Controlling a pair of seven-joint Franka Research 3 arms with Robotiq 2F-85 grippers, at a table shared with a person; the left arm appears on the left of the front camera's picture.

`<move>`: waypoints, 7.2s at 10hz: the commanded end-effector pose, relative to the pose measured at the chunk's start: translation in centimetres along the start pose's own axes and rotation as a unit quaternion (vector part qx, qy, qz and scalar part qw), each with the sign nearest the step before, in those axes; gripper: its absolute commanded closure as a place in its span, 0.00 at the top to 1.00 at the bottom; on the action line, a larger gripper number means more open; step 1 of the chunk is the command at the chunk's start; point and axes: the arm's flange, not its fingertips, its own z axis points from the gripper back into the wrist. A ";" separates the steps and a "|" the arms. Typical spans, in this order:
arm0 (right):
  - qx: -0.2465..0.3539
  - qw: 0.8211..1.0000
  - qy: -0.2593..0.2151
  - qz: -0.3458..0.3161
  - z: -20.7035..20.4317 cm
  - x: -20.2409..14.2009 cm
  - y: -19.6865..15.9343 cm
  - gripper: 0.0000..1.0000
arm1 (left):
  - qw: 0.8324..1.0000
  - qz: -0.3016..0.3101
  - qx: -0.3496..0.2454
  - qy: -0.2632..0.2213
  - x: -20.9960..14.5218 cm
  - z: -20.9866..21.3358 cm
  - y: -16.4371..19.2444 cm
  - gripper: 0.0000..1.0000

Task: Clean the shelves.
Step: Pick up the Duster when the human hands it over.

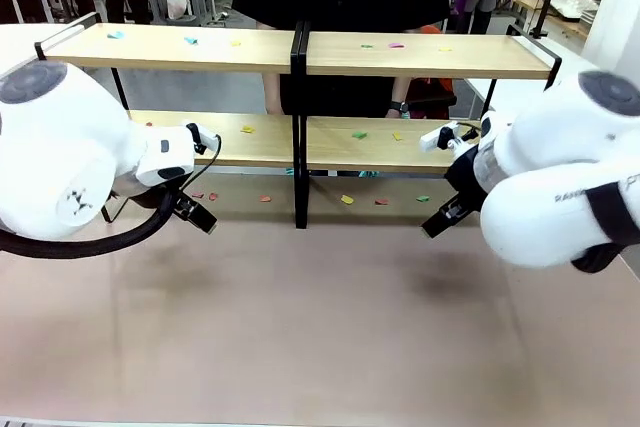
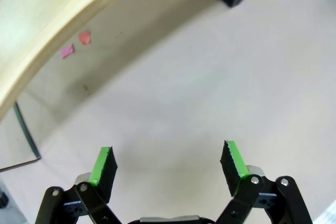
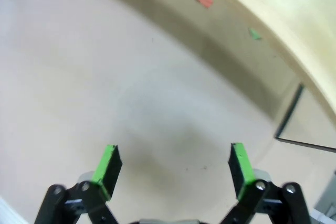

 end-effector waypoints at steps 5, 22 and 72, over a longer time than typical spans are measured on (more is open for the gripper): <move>-0.008 0.997 -0.034 -0.068 21.2 3.5 -6.7 1.00 | 0.985 -0.049 -0.048 -0.159 -1.4 21.3 5.6 1.00; 0.060 0.985 -0.126 -0.097 26.6 0.7 -11.2 1.00 | 0.946 0.021 -0.098 -0.308 -4.7 27.2 12.1 1.00; 0.106 0.945 -0.303 -0.068 35.3 -8.9 -9.1 1.00 | 0.952 0.006 -0.087 -0.295 -3.7 27.0 10.9 1.00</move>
